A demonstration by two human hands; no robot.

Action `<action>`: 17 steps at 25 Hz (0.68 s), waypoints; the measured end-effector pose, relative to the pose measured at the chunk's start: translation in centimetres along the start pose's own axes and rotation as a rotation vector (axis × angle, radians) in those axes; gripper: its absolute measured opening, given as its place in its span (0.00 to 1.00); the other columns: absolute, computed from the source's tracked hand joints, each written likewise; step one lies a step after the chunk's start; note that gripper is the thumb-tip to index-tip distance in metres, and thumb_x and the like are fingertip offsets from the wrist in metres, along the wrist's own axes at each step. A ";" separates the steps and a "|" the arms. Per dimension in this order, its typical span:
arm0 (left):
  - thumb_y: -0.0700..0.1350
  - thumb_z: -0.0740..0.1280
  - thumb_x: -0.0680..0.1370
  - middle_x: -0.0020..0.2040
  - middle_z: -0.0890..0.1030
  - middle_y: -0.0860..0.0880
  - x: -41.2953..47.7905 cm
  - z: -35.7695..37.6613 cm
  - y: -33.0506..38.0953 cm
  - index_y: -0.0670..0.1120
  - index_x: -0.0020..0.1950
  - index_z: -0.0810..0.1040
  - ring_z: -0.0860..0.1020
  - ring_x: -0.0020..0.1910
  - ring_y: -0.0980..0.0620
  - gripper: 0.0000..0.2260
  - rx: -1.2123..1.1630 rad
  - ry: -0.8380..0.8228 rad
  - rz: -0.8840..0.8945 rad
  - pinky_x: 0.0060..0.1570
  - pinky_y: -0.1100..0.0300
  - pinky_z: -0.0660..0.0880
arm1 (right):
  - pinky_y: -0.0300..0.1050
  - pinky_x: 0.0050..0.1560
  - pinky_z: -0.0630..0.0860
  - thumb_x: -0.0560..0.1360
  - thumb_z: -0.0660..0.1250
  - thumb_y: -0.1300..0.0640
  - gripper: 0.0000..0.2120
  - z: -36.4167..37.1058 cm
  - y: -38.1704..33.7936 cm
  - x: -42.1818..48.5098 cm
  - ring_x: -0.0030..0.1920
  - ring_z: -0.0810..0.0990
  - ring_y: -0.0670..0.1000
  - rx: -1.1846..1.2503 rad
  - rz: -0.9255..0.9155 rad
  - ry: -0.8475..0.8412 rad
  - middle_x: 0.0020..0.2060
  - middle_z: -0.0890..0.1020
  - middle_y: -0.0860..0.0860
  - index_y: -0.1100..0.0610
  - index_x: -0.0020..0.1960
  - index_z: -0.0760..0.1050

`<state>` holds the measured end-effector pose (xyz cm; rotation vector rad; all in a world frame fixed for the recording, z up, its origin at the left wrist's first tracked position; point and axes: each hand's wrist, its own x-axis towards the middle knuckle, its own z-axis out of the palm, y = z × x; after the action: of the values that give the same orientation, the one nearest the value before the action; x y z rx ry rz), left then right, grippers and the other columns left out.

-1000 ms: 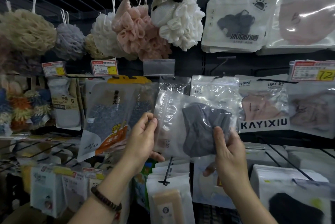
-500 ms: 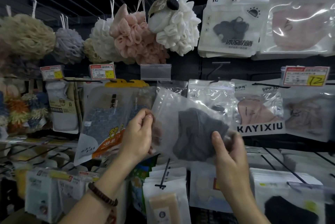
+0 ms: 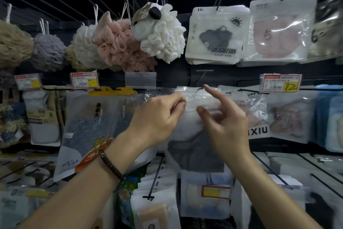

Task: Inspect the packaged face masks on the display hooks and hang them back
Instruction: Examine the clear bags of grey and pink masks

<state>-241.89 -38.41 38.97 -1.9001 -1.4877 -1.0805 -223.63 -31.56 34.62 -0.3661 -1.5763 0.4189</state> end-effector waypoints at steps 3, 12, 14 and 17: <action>0.56 0.62 0.85 0.38 0.80 0.57 1.6 0.7 0.9 0.56 0.48 0.76 0.76 0.34 0.59 0.09 -0.038 0.079 -0.020 0.32 0.57 0.68 | 0.36 0.37 0.74 0.79 0.76 0.59 0.20 -1.0 0.2 0.7 0.31 0.76 0.42 -0.042 -0.073 0.130 0.31 0.79 0.38 0.48 0.69 0.81; 0.56 0.62 0.85 0.32 0.79 0.58 5.2 1.9 2.2 0.59 0.51 0.81 0.77 0.34 0.60 0.09 -0.090 0.151 -0.154 0.33 0.58 0.69 | 0.59 0.42 0.85 0.82 0.74 0.57 0.12 -3.0 0.8 4.6 0.39 0.88 0.54 -0.080 -0.033 0.183 0.45 0.88 0.46 0.45 0.62 0.86; 0.57 0.62 0.85 0.33 0.80 0.57 5.5 2.3 2.1 0.59 0.50 0.81 0.78 0.34 0.60 0.09 -0.091 0.129 -0.172 0.33 0.57 0.71 | 0.61 0.43 0.85 0.81 0.74 0.59 0.09 -2.9 1.4 5.0 0.40 0.88 0.54 -0.092 0.051 0.199 0.47 0.88 0.45 0.46 0.56 0.88; 0.57 0.63 0.85 0.34 0.82 0.55 6.1 2.6 2.3 0.60 0.51 0.82 0.79 0.36 0.59 0.09 -0.082 0.104 -0.199 0.36 0.58 0.76 | 0.60 0.45 0.85 0.80 0.75 0.57 0.08 -3.0 1.7 5.4 0.42 0.88 0.56 -0.107 0.114 0.211 0.48 0.88 0.43 0.46 0.55 0.89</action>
<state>-238.38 -33.58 42.68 -1.7486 -1.6210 -1.3274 -220.95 -27.42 38.62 -0.5665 -1.3793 0.3721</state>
